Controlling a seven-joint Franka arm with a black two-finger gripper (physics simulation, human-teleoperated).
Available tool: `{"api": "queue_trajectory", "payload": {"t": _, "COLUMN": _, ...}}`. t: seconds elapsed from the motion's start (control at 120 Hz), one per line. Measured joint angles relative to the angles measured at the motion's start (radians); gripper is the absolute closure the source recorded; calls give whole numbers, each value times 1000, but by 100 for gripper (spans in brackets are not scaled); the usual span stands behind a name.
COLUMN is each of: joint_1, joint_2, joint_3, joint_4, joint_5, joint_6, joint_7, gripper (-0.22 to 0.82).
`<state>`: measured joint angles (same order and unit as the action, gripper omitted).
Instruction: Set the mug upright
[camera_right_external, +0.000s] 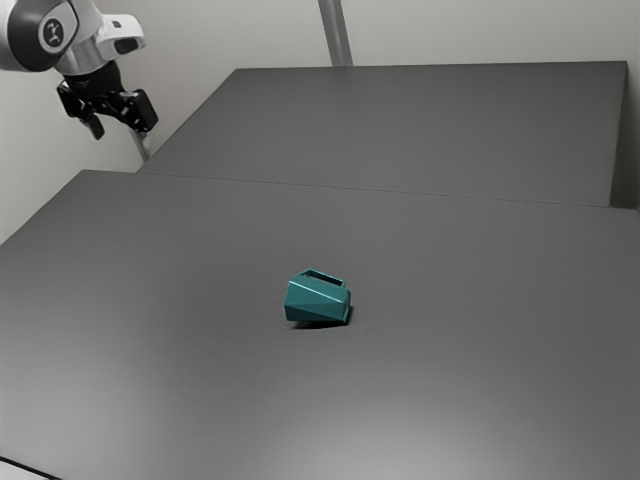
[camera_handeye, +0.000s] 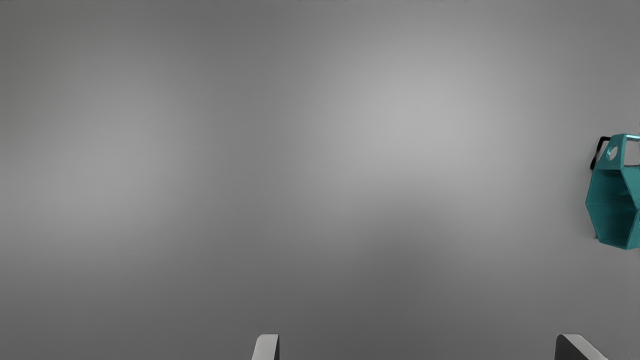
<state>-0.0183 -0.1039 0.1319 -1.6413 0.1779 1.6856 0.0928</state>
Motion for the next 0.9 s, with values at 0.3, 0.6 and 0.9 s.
{"api": "queue_trajectory", "payload": {"t": 0.3, "joint_1": 2, "joint_2": 2, "joint_3": 0, "joint_4": -24, "joint_5": -44, "joint_6": 31, "joint_7": 39, "gripper": 0}}
{"api": "queue_trajectory", "payload": {"t": 0.6, "joint_1": -3, "joint_2": 81, "joint_3": 29, "joint_4": -130, "joint_5": -263, "joint_6": 76, "joint_7": 52, "gripper": 0}}
{"api": "queue_trajectory", "payload": {"t": 0.9, "joint_1": 17, "joint_2": 227, "joint_3": 52, "joint_4": -232, "joint_5": -582, "joint_6": 117, "joint_7": 37, "gripper": 0}}
